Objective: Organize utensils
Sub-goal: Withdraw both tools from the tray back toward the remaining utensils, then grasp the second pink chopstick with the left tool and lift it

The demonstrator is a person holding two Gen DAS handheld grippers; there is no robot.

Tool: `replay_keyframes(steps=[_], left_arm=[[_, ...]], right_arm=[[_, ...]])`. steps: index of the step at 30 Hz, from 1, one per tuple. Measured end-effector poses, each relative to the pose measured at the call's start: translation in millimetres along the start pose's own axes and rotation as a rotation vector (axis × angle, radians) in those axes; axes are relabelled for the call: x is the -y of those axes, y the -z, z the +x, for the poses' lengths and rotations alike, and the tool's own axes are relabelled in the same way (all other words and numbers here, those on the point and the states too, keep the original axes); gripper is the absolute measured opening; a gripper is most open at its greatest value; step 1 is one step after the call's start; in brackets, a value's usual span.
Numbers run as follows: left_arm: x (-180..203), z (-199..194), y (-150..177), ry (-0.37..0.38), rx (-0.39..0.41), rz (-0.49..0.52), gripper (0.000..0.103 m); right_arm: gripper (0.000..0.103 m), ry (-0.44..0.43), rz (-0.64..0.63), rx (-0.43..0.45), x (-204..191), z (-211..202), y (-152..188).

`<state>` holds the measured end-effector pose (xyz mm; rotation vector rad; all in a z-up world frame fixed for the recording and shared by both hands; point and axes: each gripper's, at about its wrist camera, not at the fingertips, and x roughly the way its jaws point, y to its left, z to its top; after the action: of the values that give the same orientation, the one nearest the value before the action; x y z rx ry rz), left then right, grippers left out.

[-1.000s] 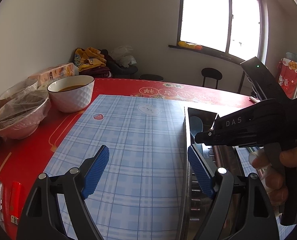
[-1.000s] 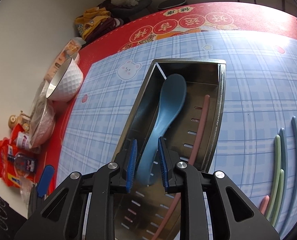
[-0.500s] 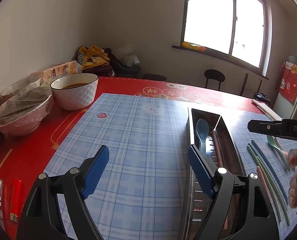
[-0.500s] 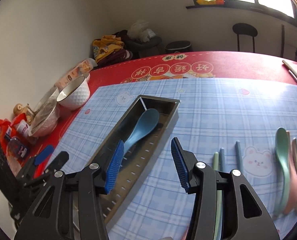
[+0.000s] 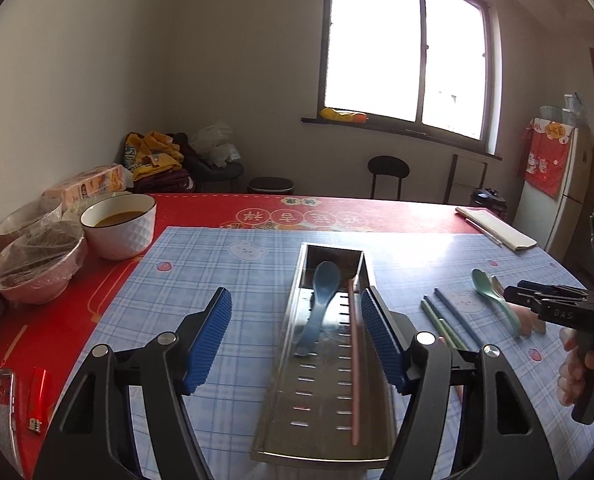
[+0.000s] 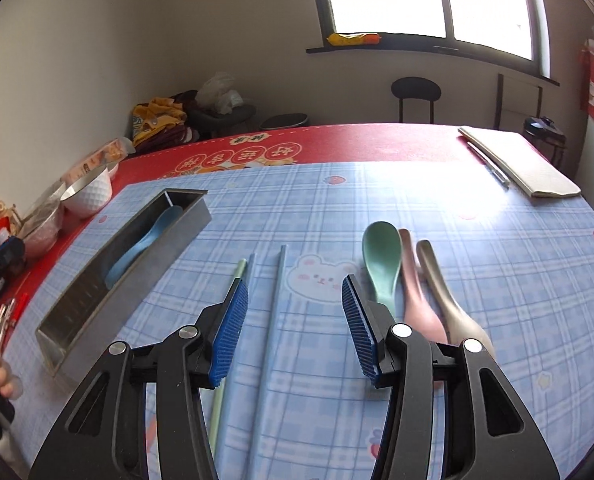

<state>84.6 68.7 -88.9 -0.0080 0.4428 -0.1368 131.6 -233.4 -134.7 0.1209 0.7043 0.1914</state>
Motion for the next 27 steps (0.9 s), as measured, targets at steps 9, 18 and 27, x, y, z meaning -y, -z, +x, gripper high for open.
replay_keyframes(steps=[9,18,27], left_arm=[[92.0,8.1,23.1,0.203,-0.154,0.09,0.056],[128.1,51.1,56.0,0.213,-0.338,0.123,0.042],[136.2,71.2,69.3,0.2,-0.428,0.161,0.035]], right_arm=[[0.048,0.068,-0.038,-0.006,16.9,-6.6,19.0],[0.05,0.029,0.013,0.013,29.2,-8.9,25.4],[0.05,-0.026,0.079,0.013,40.4,-7.8,26.5]])
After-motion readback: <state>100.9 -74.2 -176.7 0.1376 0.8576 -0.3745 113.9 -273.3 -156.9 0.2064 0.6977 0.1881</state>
